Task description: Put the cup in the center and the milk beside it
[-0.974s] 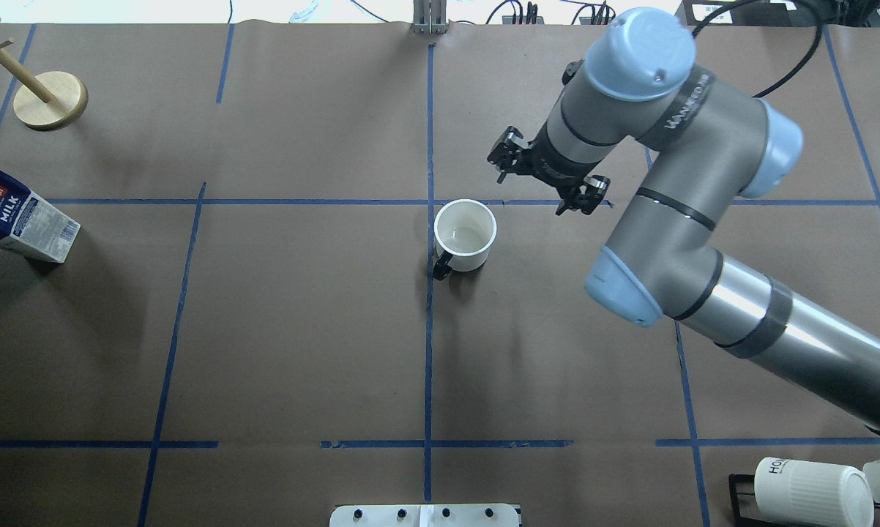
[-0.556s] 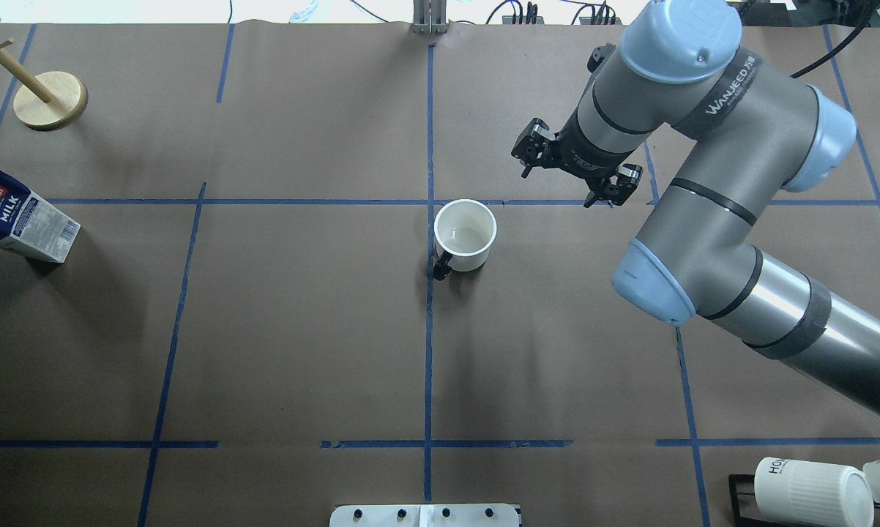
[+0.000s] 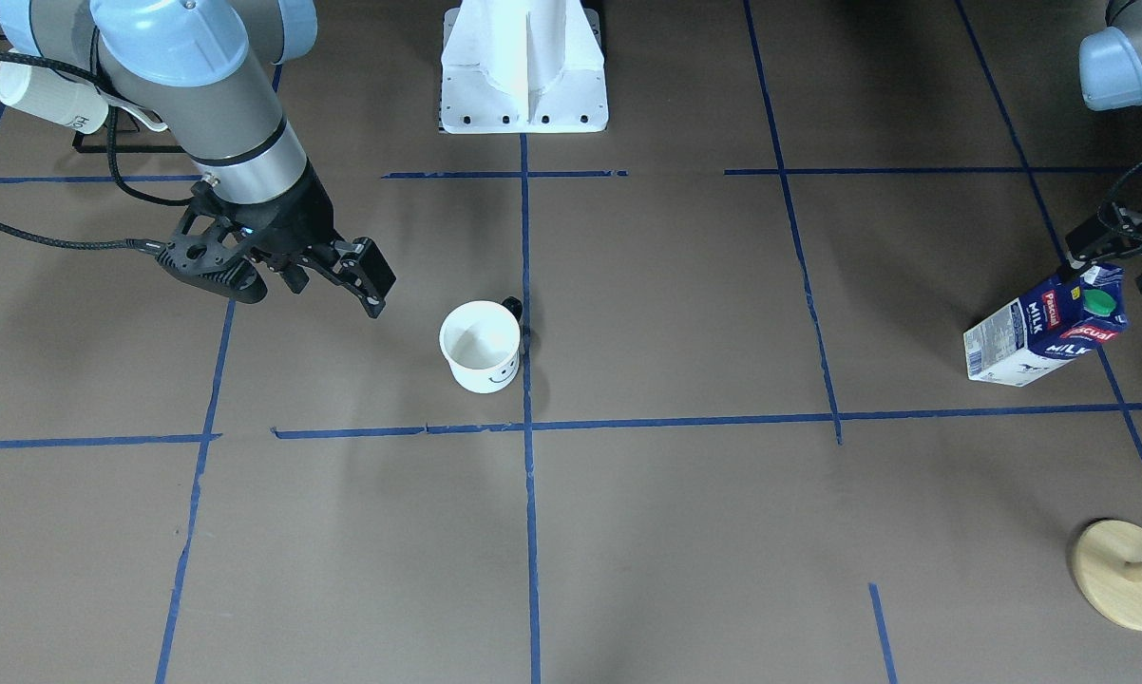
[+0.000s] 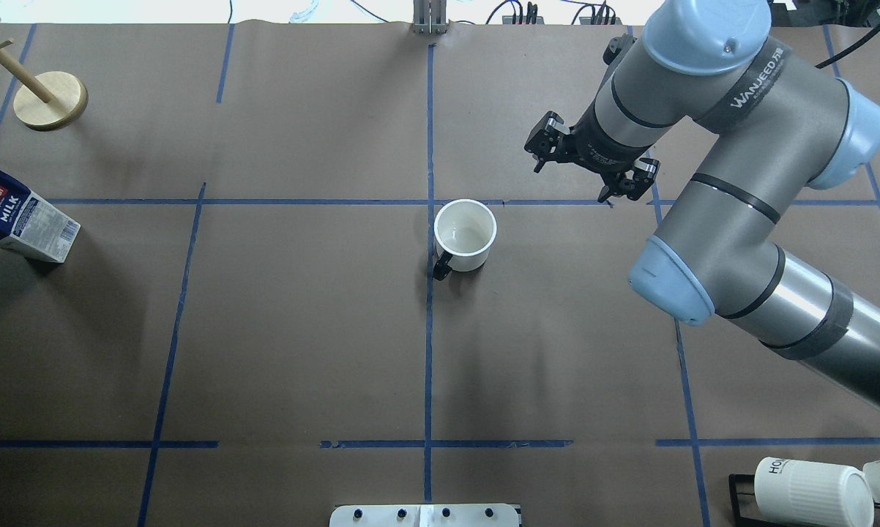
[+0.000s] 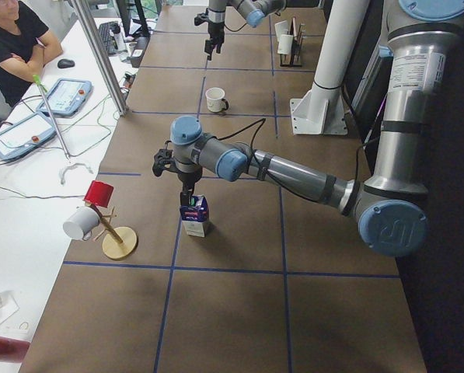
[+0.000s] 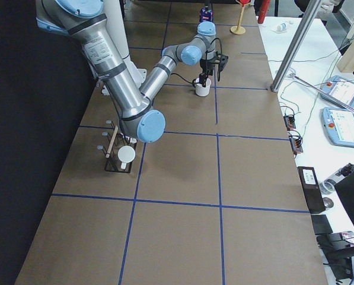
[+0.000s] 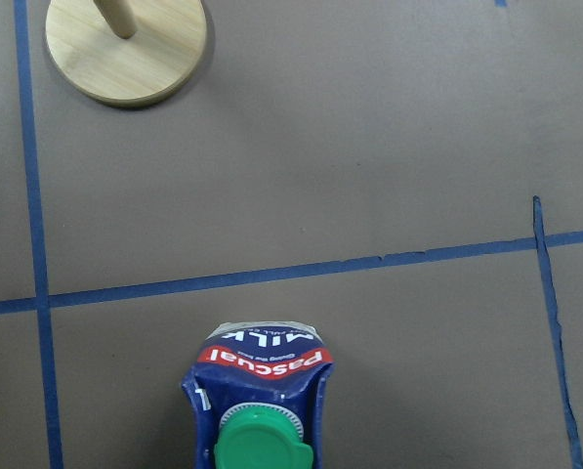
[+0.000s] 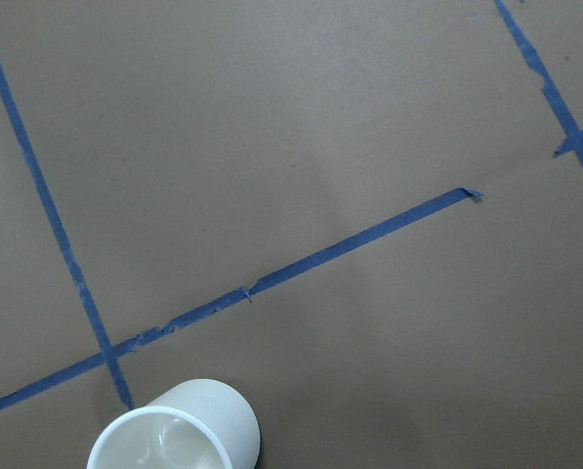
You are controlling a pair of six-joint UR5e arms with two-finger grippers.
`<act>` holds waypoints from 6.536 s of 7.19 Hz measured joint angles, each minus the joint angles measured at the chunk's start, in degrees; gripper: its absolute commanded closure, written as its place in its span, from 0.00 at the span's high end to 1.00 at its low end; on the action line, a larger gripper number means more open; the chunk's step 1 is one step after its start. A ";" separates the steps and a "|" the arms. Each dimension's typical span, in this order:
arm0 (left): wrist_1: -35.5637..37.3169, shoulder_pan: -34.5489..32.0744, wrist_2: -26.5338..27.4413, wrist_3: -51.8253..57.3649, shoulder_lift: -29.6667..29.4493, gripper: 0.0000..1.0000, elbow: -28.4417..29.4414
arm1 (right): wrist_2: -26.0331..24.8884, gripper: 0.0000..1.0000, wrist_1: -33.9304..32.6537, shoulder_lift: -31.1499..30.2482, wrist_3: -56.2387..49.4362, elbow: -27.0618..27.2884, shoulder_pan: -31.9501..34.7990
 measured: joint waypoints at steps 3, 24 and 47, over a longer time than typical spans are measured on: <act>-0.15 0.11 0.02 0.04 -0.52 0.99 2.01 | 0.19 1.00 -0.95 -1.40 -1.41 1.77 1.34; 22.26 14.16 2.03 -25.97 -25.35 0.05 -5.20 | 11.73 1.00 -7.41 -29.35 -65.93 8.73 31.40; 26.73 27.17 12.99 -37.89 -43.12 1.00 1.60 | 15.06 1.00 -3.45 -33.68 -76.46 3.23 38.77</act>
